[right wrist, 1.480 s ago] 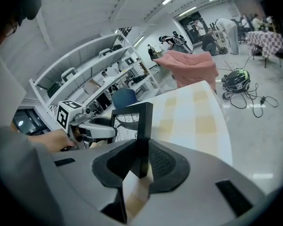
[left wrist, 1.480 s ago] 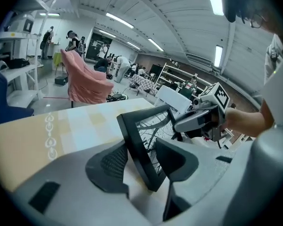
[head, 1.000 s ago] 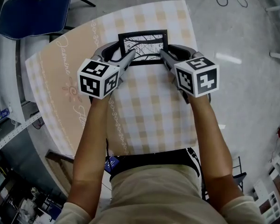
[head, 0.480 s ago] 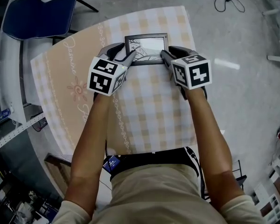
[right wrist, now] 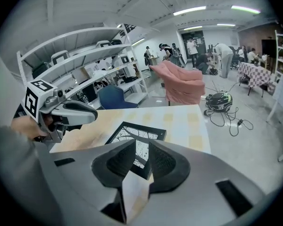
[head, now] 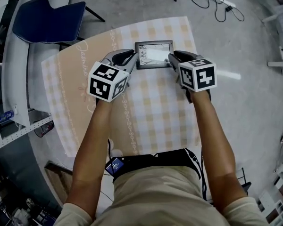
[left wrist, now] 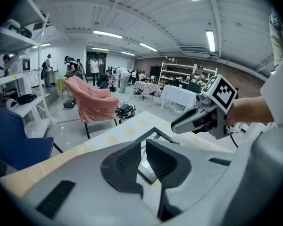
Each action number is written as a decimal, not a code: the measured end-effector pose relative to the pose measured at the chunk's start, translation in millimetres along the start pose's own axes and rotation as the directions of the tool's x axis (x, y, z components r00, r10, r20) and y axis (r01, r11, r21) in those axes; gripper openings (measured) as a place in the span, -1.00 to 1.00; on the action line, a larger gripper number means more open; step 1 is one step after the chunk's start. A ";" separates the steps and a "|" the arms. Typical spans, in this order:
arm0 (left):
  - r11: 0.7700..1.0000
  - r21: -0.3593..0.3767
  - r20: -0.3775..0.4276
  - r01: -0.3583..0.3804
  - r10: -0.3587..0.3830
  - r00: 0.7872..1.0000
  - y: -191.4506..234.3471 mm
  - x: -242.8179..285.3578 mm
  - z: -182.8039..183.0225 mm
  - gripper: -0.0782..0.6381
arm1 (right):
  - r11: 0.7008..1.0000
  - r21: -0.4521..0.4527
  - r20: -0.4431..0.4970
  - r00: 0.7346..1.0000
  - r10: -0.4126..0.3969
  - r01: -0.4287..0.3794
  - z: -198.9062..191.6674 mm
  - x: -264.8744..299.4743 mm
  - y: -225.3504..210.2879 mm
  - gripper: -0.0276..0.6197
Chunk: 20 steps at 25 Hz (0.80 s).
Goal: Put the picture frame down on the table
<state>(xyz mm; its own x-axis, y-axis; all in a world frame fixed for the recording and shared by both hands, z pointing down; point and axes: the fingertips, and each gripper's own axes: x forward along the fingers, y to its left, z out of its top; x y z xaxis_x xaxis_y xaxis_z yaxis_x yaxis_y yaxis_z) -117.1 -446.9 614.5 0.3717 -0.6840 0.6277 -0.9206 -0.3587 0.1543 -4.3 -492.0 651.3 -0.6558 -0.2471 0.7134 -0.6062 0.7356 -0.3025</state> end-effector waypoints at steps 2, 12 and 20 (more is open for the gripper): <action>1.000 0.000 0.030 0.004 -0.004 1.000 -2.4 -15.7 10.8 -0.73 | 1.000 -0.009 0.017 1.000 -0.004 0.004 7.2 -11.5 7.7 -0.67; 0.996 -0.008 0.238 0.086 -0.081 0.968 -30.2 -122.9 79.4 -0.76 | 0.995 -0.100 0.165 0.986 0.020 -0.004 56.2 -97.4 66.0 -0.79; 0.991 0.062 0.359 0.116 -0.130 0.924 -66.8 -232.6 110.3 -0.76 | 0.981 -0.190 0.294 0.952 0.084 -0.028 91.0 -188.9 145.2 -0.89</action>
<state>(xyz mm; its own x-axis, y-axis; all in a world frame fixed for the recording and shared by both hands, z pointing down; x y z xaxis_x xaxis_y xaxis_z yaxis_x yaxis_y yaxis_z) -128.8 -333.9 374.1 0.5066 -0.8134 0.2860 -0.8622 -0.4741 0.1786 -9.4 -395.8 415.2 -0.8077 -0.3587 0.4679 -0.4910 0.8486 -0.1970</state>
